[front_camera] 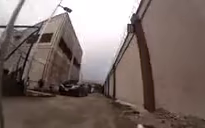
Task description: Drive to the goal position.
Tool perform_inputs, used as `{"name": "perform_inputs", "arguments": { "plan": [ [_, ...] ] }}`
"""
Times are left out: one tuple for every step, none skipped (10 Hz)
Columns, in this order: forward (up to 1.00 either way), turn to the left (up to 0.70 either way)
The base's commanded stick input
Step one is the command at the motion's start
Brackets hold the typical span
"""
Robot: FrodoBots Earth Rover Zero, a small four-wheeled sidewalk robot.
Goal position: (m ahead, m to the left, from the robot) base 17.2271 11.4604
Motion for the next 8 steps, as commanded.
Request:
{"name": "perform_inputs", "arguments": {
  "plan": [
    [0.84, 0.03],
    [0.84, 0.03],
    [0.84, 0.03],
    [0.84, 0.03],
    [0.84, 0.03],
    [0.84, 0.03],
    [0.84, 0.03],
    [0.84, 0.03]
  ]
}}
